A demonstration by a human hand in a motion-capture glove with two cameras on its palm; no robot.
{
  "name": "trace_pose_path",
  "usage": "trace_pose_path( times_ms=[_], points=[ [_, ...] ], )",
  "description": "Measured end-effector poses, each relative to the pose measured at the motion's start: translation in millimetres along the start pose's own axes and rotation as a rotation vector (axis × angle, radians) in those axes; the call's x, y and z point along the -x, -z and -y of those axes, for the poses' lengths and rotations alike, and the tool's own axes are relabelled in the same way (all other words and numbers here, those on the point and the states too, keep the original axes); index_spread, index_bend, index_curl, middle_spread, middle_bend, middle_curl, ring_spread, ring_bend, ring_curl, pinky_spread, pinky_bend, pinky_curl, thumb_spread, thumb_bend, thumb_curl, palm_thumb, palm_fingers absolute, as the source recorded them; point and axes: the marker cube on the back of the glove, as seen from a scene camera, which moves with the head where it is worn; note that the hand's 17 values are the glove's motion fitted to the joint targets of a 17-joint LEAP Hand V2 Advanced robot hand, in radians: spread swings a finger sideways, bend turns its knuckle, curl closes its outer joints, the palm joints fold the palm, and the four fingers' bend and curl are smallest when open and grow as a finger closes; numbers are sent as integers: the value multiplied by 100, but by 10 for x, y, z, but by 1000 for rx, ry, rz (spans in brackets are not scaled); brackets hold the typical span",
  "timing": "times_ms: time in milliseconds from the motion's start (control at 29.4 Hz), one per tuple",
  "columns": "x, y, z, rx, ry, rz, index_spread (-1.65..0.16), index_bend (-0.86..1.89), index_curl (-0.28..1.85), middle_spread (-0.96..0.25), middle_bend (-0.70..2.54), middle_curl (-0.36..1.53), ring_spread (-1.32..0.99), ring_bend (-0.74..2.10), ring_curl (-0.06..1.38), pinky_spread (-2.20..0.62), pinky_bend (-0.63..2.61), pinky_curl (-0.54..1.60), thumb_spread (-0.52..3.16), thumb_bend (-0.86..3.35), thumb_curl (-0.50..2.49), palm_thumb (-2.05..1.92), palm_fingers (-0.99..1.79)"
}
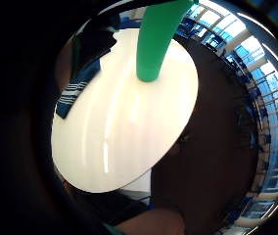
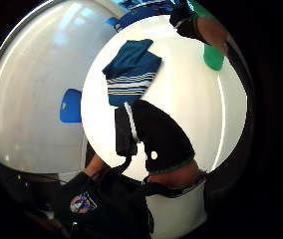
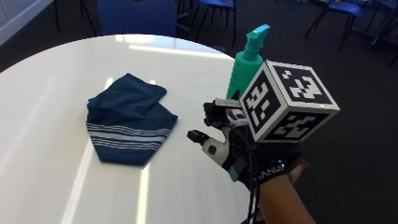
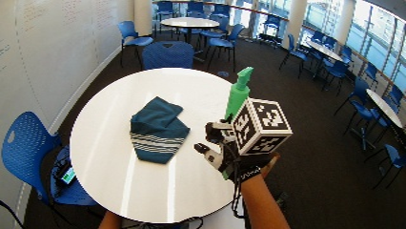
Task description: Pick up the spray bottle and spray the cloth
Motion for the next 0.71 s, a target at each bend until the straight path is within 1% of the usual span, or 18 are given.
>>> trace_pose_path(
  times_ms=[238, 374, 476, 714],
  points=[
    [-10, 7, 8, -18, -1, 20, -43, 19, 38, -8, 19, 33, -4, 28, 32, 20, 15, 23, 125, -2, 29, 40, 61],
    [-68, 24, 57, -56, -34, 80, -43, 19, 37, -8, 18, 33, -4, 29, 32, 20, 15, 23, 124, -2, 29, 40, 62],
    [-149, 74, 124, -111, -107, 123, -43, 17, 37, -8, 19, 33, -5, 31, 32, 19, 16, 24, 125, -1, 29, 41, 64],
    [-390, 302, 388, -272, -343, 274, -41, 12, 33, -7, 20, 34, -4, 37, 34, 16, 19, 26, 125, 0, 30, 45, 73]
  ],
)
